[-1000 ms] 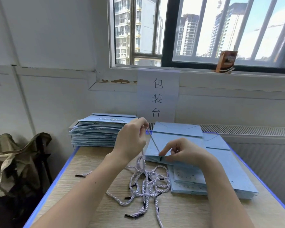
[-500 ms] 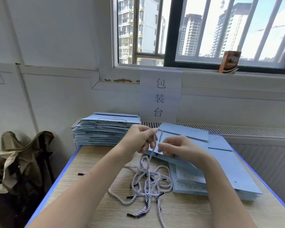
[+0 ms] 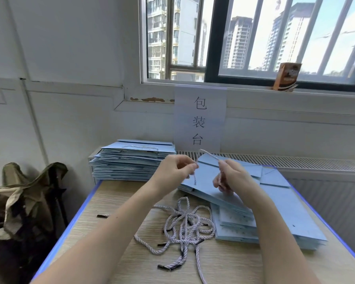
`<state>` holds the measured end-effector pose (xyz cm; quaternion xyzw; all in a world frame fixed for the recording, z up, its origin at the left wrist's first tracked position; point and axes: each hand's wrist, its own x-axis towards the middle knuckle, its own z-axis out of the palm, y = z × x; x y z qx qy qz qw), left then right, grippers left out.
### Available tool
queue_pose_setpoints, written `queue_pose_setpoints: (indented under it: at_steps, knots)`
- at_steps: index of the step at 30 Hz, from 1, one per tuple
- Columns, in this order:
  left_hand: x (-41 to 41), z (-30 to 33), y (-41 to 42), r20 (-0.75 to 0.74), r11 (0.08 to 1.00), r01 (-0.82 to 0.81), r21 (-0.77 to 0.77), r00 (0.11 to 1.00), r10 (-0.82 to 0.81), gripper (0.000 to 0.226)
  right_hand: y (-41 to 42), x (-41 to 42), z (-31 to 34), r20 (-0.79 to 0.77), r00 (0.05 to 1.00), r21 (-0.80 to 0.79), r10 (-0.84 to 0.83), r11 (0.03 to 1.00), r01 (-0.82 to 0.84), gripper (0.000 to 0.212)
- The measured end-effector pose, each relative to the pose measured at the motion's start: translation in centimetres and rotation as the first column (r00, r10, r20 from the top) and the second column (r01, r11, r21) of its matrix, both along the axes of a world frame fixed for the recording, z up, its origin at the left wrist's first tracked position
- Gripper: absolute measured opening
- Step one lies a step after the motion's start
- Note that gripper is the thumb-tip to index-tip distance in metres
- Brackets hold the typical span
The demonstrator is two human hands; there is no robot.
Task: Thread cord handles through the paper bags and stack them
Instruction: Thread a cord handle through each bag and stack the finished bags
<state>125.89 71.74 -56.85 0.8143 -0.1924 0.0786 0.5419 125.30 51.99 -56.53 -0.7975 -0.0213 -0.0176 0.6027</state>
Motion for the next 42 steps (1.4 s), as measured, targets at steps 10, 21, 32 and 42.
queue_pose_setpoints:
  at_steps: [10,21,32,42]
  knots:
    - [-0.2,-2.6,-0.9,0.175,0.742,-0.049,0.668,0.98,-0.093,0.034,-1.9,0.4,-0.2,0.05,0.999,-0.255,0.006,0.967,0.007,0.008]
    - [0.7,-2.6,-0.3,0.139,0.772,0.059,0.633,0.972,-0.188,0.057,-3.1,-0.1,-0.2,-0.014,0.995,-0.486,-0.104,0.87,0.084,0.025]
    - [1.5,-3.4,0.0,0.19,0.812,0.028,0.583,0.967,-0.169,0.04,-1.8,-0.2,-0.5,-0.062,0.993,-0.686,0.101,0.718,-0.116,0.008]
    - [1.3,-3.1,-0.1,0.313,0.821,-0.046,0.569,0.936,-0.164,0.036,-1.5,-0.2,-0.3,0.053,0.989,-0.332,0.141,0.936,-0.116,0.005]
